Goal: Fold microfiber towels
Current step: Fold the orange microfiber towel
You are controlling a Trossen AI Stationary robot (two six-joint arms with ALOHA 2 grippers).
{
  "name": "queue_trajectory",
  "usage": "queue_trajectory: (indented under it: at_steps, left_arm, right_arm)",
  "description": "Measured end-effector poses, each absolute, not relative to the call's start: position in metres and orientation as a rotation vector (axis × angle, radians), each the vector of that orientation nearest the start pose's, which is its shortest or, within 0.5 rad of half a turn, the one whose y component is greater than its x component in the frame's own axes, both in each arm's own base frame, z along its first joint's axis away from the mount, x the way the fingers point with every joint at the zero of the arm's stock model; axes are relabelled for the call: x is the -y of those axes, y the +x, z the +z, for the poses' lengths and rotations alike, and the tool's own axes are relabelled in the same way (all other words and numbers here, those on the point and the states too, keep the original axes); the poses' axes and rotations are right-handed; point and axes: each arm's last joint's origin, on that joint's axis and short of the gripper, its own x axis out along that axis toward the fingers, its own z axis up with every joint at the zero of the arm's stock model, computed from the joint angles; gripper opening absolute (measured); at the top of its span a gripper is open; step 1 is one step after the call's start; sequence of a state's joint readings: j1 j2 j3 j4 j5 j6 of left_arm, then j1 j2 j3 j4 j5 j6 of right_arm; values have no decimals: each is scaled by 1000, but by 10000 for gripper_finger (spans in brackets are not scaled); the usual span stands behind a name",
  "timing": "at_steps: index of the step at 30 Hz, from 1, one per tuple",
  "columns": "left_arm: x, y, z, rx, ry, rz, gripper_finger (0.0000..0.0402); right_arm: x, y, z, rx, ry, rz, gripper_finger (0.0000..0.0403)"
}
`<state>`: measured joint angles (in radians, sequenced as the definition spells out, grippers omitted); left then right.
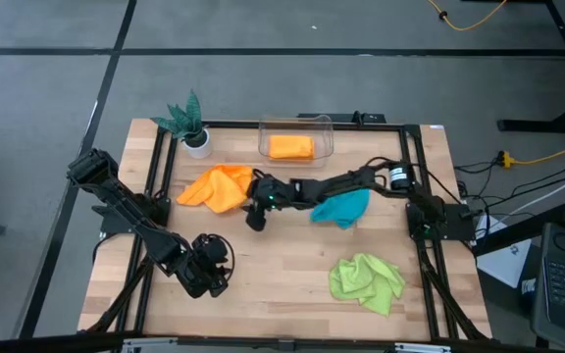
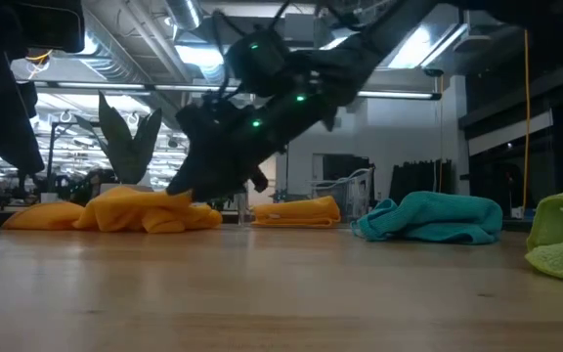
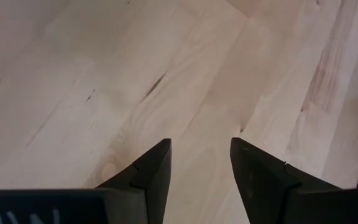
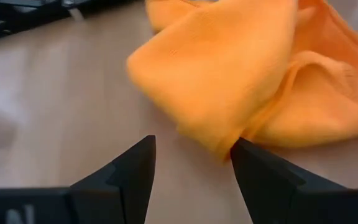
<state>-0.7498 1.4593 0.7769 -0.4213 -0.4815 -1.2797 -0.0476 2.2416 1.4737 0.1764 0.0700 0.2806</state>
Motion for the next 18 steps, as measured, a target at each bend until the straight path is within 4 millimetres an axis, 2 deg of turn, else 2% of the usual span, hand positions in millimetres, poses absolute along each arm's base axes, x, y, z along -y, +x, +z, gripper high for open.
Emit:
queue_trajectory:
  at_steps: [3, 11, 14, 18]
  left_arm:
    - [168, 200, 174, -865, -547, 346, 160]
    - [167, 200, 174, -858, -542, 352, 160]
    - [167, 200, 174, -855, -540, 354, 160]
    - [167, 200, 175, -850, -538, 357, 160]
  right_arm:
    - [31, 489, 135, -570, 263, -206, 210]
    - [37, 490, 138, -558, 236, -260, 210]
    - [34, 489, 135, -583, 284, -194, 210]
    - [21, 491, 130, -586, 275, -147, 210]
